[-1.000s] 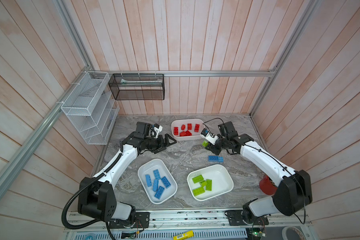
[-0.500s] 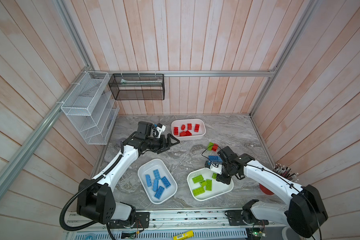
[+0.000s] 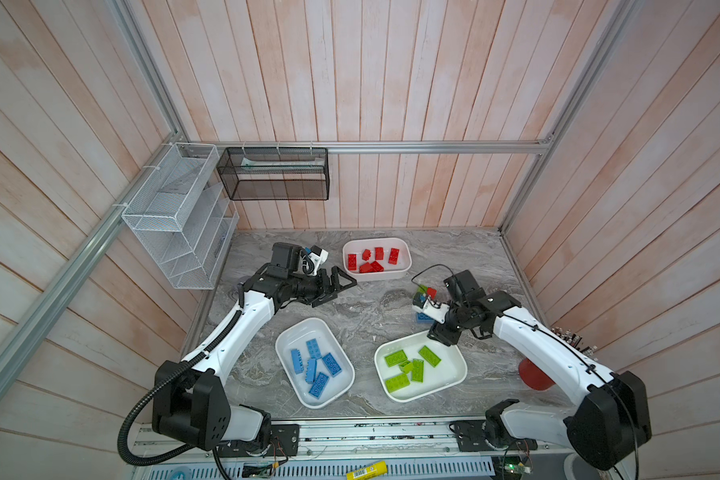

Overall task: Sort the legos into containers by color
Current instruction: 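Move the right gripper back to the pile and grasp the red brick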

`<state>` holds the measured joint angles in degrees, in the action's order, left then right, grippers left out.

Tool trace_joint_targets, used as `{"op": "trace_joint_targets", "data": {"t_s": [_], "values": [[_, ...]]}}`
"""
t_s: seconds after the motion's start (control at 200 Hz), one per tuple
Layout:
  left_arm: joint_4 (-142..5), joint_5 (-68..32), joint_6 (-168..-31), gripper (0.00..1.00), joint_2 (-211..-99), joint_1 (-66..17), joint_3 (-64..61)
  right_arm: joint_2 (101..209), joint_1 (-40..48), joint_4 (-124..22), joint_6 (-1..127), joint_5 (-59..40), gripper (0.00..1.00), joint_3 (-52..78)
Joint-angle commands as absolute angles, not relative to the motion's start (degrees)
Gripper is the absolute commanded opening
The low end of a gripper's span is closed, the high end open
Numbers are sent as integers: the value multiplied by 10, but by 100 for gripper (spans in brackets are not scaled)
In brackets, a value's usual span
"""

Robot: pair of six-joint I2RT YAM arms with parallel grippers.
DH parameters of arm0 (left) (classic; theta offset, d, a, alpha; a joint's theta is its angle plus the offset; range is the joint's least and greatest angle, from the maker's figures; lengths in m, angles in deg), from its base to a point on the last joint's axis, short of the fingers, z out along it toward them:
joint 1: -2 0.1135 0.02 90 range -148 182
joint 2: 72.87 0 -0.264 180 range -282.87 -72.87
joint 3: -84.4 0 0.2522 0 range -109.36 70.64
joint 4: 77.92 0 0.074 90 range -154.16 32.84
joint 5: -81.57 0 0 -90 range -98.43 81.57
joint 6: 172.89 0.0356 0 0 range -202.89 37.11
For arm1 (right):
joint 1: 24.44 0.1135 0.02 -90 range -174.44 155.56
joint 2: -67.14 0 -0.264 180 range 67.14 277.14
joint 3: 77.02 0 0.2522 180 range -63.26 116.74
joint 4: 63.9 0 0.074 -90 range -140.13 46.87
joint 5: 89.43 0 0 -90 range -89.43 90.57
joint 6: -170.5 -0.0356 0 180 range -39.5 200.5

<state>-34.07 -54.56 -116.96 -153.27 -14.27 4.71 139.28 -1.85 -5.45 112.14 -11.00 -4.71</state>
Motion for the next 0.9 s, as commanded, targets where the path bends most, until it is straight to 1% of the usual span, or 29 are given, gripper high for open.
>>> {"op": "trace_joint_targets", "data": {"t_s": [0.0, 0.09, 0.24, 0.315, 0.37, 0.515, 0.59, 0.755, 0.895], "values": [[-343, -556, -1159, 100, -1528, -141, 45, 1406, -67, -107, 1041, -140, 61, -14], [-345, -554, -1159, 100, -1531, -141, 42, 1463, -87, -138, 960, -130, 60, 25], [-344, -550, -1159, 100, -1529, -141, 41, 1541, -90, -166, 850, -126, 57, 73], [-342, -549, -1158, 100, -1528, -139, 41, 1567, -91, -178, 806, -95, 57, 81], [-339, -548, -1155, 100, -1528, -138, 41, 1582, -90, -181, 802, -70, 58, 83], [-341, -550, -1153, 100, -1529, -138, 49, 1584, -101, -240, 853, -57, 61, 40], [-344, -551, -1153, 100, -1532, -137, 53, 1597, -115, -257, 906, -52, 62, 24], [-347, -553, -1150, 100, -1536, -138, 55, 1626, -134, -280, 1054, -123, 63, 11], [-348, -553, -1148, 100, -1538, -138, 58, 1653, -142, -295, 1135, -150, 65, 15]]}}
